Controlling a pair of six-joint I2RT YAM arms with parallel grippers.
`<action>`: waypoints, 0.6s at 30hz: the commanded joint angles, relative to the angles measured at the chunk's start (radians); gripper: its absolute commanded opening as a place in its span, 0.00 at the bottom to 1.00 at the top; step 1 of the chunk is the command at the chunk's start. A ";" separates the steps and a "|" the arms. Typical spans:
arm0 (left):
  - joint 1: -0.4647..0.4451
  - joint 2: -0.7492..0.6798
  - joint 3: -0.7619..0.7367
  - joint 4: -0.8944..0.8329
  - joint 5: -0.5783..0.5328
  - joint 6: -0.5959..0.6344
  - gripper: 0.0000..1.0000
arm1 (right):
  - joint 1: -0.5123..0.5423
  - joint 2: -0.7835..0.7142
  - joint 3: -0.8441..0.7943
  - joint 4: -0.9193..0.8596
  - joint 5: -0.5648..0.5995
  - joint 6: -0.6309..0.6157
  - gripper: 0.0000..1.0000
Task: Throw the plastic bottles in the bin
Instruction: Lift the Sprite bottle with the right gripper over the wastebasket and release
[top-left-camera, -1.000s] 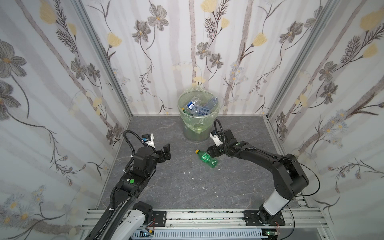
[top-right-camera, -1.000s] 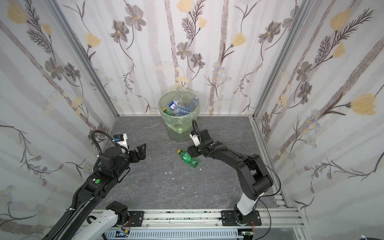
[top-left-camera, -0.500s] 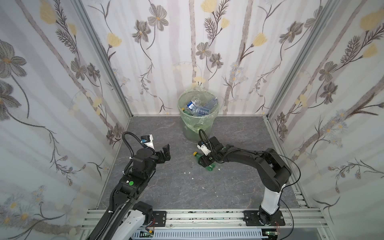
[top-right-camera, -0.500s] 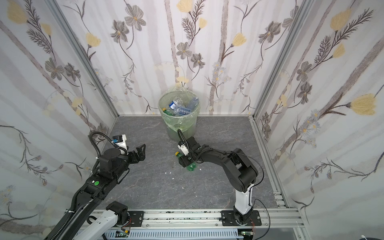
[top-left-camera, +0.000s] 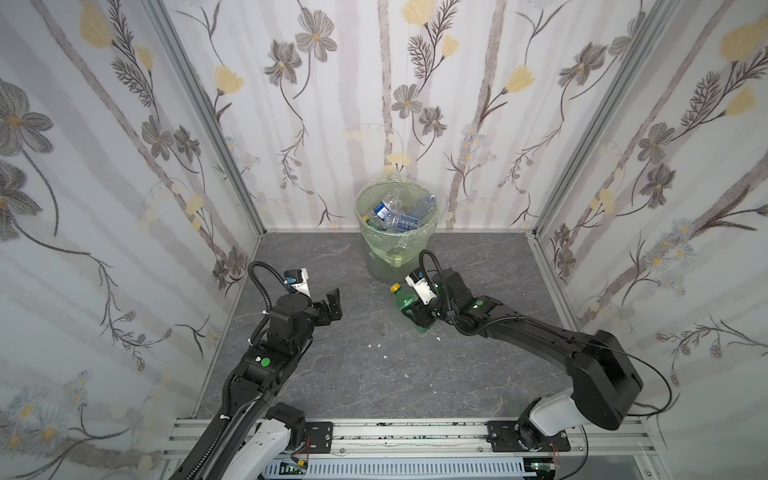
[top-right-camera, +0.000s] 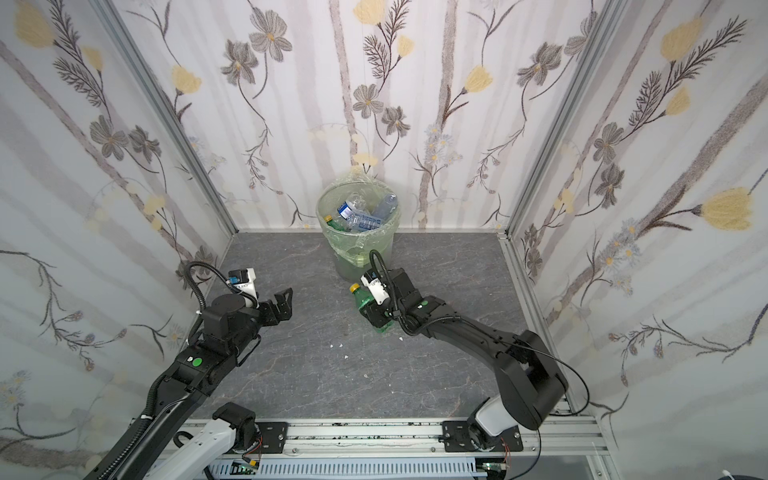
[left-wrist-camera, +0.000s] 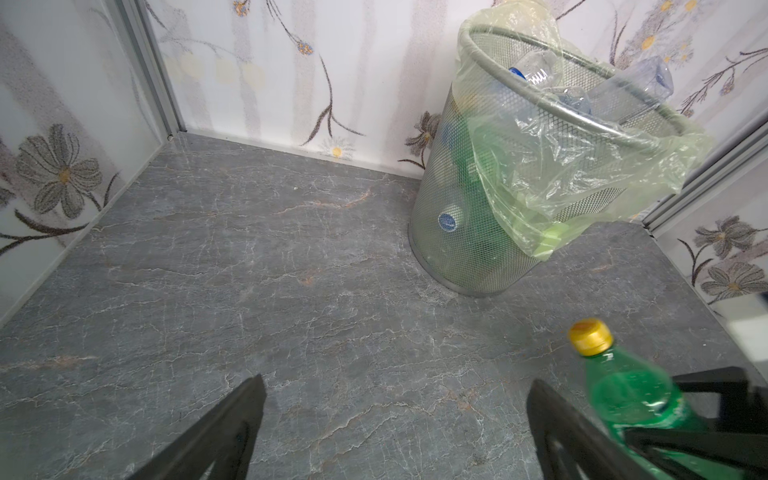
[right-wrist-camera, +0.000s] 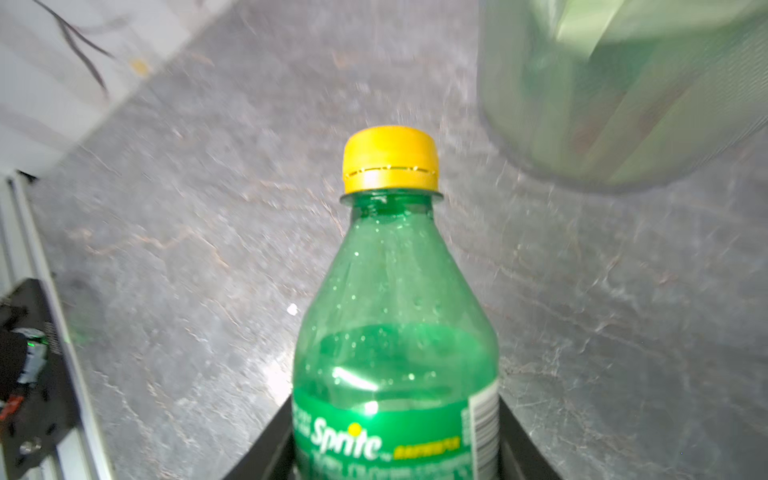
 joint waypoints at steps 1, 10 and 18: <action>0.002 0.003 0.008 0.046 -0.019 -0.005 1.00 | 0.000 -0.154 -0.037 0.164 0.017 -0.003 0.42; 0.002 0.018 0.011 0.063 -0.004 0.000 1.00 | -0.042 -0.254 0.121 0.286 0.162 -0.066 0.37; 0.001 -0.009 0.042 0.067 -0.001 0.013 1.00 | -0.191 0.380 0.904 -0.028 0.116 0.005 0.83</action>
